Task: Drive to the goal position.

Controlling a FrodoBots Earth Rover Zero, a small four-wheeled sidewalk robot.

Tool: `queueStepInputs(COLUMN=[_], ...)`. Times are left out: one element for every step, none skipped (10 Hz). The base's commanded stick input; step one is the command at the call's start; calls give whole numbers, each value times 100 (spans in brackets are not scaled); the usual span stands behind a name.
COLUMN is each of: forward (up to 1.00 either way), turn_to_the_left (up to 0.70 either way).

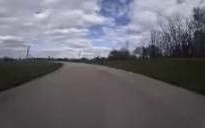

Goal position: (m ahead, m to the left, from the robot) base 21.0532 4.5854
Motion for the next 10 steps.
queueStepInputs(forward=[100, 100, 100, 100, 100, 100, 100, 100, 100, 100], turn_to_the_left=[0, 2, 2, 2, 0, 2, 2, 1, 0, 1])
